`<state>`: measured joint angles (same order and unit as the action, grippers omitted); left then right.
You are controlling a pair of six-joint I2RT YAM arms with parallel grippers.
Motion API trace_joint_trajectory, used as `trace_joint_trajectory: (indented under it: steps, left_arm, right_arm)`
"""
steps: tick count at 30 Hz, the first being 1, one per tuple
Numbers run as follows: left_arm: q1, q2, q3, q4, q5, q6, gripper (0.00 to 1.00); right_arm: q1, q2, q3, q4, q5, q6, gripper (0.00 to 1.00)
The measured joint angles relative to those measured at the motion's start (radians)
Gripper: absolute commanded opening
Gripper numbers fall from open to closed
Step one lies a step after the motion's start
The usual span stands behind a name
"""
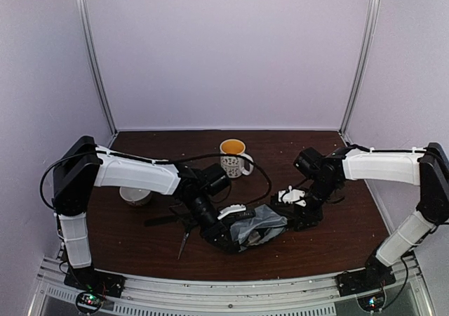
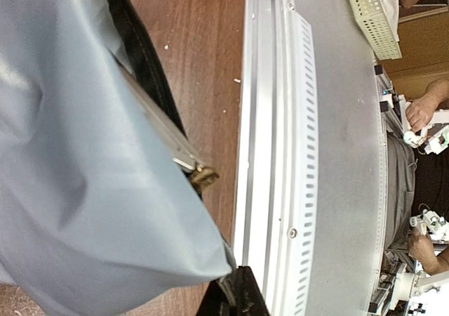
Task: Sort the hair-cutting tools
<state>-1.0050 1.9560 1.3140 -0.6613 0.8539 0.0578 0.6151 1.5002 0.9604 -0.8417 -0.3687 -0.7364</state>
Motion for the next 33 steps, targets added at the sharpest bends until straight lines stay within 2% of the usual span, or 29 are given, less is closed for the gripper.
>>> trace_joint_trajectory:
  steps: [2, 3, 5, 7, 8, 15, 22, 25, 30, 33]
  left_arm:
    - [0.0, 0.001, 0.0, 0.0, -0.009, -0.003, 0.0]
    - [0.0, 0.001, 0.0, 0.0, -0.013, -0.004, 0.0]
    - [0.0, 0.001, 0.0, 0.0, -0.021, -0.005, 0.0]
    - [0.0, 0.001, -0.001, 0.0, -0.03, -0.008, 0.0]
    - [0.0, 0.001, -0.002, 0.0, -0.034, -0.01, 0.0]
    - [0.009, 0.0, 0.013, -0.068, -0.088, -0.025, 0.0]
    - [0.017, -0.069, 0.156, -0.251, -0.111, 0.04, 0.0]
    - [0.031, -0.064, 0.192, -0.271, -0.116, 0.049, 0.0]
    - [0.058, 0.065, 0.233, -0.274, -0.153, 0.047, 0.0]
    - [0.064, 0.124, 0.26, -0.271, -0.171, 0.044, 0.0]
  right_arm:
    - [-0.01, 0.058, 0.016, 0.002, -0.02, -0.003, 0.51]
    - [-0.011, 0.076, 0.021, 0.002, -0.027, -0.005, 0.44]
    - [-0.014, 0.101, 0.034, -0.003, -0.043, -0.016, 0.26]
    - [-0.014, 0.114, 0.05, -0.011, -0.061, -0.023, 0.03]
    - [-0.015, 0.116, 0.057, -0.018, -0.07, -0.026, 0.0]
    - [-0.033, 0.091, 0.117, -0.167, -0.13, -0.053, 0.0]
    - [-0.098, -0.023, 0.257, -0.412, -0.206, -0.134, 0.0]
    - [-0.133, -0.006, 0.265, -0.439, -0.228, -0.142, 0.0]
    - [-0.191, 0.09, 0.264, -0.429, -0.269, -0.134, 0.02]
    - [-0.208, 0.122, 0.264, -0.417, -0.287, -0.113, 0.09]
